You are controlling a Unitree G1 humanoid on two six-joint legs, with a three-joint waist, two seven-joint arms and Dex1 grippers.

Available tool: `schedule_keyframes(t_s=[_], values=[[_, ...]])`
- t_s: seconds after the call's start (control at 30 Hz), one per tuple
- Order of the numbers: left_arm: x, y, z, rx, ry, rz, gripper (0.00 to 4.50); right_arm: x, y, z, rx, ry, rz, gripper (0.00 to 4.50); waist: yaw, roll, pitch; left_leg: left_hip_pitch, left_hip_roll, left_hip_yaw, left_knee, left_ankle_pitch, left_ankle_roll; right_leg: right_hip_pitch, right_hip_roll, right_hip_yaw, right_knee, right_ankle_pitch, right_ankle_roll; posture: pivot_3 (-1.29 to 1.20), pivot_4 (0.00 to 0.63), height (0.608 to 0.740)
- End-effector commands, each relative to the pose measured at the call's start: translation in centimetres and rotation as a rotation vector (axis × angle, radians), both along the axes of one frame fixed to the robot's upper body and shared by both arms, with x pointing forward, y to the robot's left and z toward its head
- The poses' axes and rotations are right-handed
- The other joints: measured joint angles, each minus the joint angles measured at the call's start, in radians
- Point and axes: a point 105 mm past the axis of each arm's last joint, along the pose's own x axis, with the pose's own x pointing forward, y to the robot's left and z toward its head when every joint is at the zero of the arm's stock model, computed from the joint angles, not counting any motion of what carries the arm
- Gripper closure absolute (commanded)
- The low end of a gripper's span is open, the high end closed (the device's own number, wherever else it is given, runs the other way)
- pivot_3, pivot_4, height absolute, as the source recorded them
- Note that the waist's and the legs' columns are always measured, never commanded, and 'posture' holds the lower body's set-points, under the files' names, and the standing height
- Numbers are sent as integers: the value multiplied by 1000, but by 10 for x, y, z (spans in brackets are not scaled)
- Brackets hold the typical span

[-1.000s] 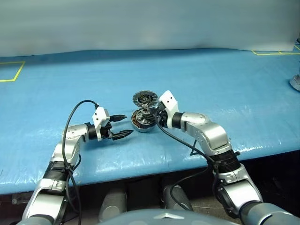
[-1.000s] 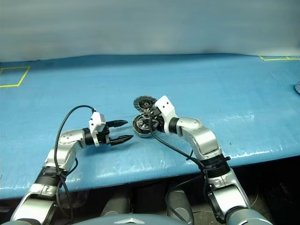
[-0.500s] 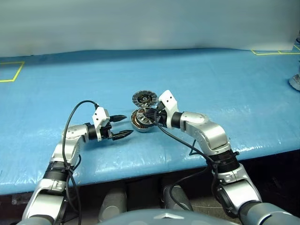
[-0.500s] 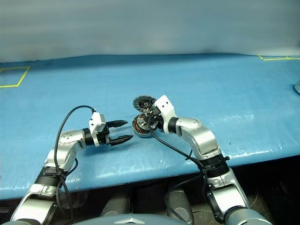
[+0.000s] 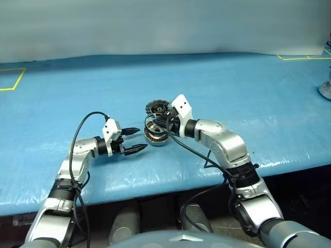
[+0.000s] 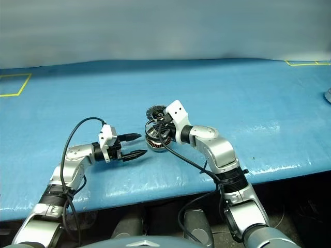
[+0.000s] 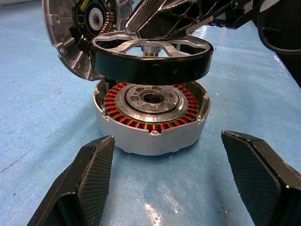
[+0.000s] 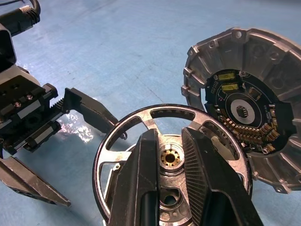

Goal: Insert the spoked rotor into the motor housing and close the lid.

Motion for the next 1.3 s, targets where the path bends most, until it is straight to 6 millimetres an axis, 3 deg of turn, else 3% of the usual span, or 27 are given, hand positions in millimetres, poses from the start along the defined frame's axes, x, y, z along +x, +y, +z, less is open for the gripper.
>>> schedule_keyframes(t_s=[0.03,0.73,1.3], values=[[1,-2,11,-33,-40,-3,526,4,2,9,13,-47,-1,4119,0,0,0,0,0,0,0,0,0,0,0,0,0,0,0,0,150,740],[0,-3,9,-47,-46,3,526,-7,8,16,37,-66,31,4119,-1,0,0,0,0,0,-3,0,0,0,0,0,-4,1,1,0,150,740],[-1,-4,6,-42,-42,2,526,-10,7,6,30,-36,25,4119,-1,0,0,-1,0,0,-4,0,0,0,0,0,-6,1,1,0,150,740]])
